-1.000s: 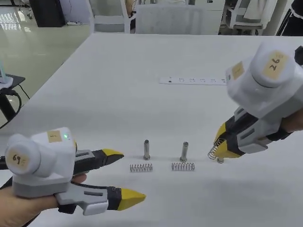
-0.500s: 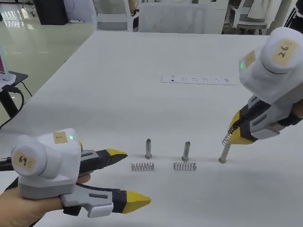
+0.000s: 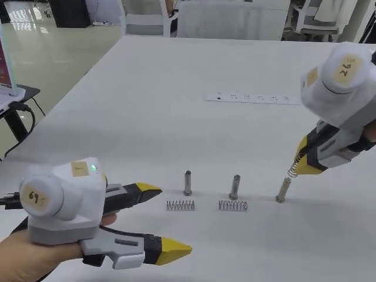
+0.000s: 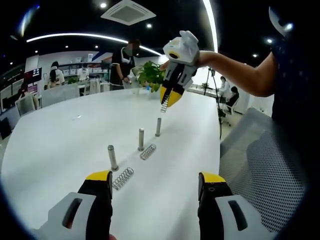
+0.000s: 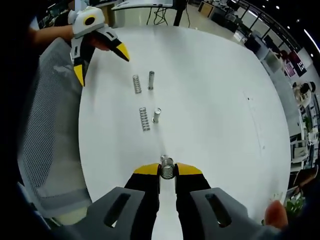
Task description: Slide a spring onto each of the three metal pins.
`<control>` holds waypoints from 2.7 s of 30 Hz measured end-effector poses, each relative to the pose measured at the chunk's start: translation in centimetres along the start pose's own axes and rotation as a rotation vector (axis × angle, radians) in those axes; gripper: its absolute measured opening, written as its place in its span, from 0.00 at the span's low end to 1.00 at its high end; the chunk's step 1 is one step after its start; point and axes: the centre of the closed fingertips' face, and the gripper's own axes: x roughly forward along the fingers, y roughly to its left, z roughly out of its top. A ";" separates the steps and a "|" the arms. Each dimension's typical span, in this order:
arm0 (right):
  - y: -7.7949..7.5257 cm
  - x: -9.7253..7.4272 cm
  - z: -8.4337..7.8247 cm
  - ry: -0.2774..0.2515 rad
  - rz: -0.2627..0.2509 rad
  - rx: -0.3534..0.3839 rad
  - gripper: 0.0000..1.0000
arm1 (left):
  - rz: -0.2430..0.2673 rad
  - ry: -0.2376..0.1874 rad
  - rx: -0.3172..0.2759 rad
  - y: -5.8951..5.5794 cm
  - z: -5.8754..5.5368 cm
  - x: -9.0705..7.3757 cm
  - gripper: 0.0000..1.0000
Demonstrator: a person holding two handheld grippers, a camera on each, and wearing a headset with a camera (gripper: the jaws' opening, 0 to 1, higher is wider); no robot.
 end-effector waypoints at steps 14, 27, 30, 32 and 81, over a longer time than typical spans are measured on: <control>-0.3 1.5 -0.7 0.030 0.029 -0.001 0.09 | 0.006 0.006 0.000 0.0 -0.2 0.0 0.66; -0.2 2.2 -0.5 0.027 0.049 0.006 0.09 | 0.005 0.013 0.001 0.0 -0.3 0.0 0.65; -0.1 2.6 -0.7 0.034 0.054 0.006 0.09 | 0.006 0.014 0.002 0.1 -0.3 0.0 0.65; 0.0 2.9 -0.7 0.034 0.057 0.008 0.09 | 0.006 0.012 0.002 0.1 -0.3 0.0 0.65; 0.5 7.2 -2.4 0.050 0.098 0.082 0.09 | -0.002 0.023 0.007 0.0 -0.4 0.2 0.63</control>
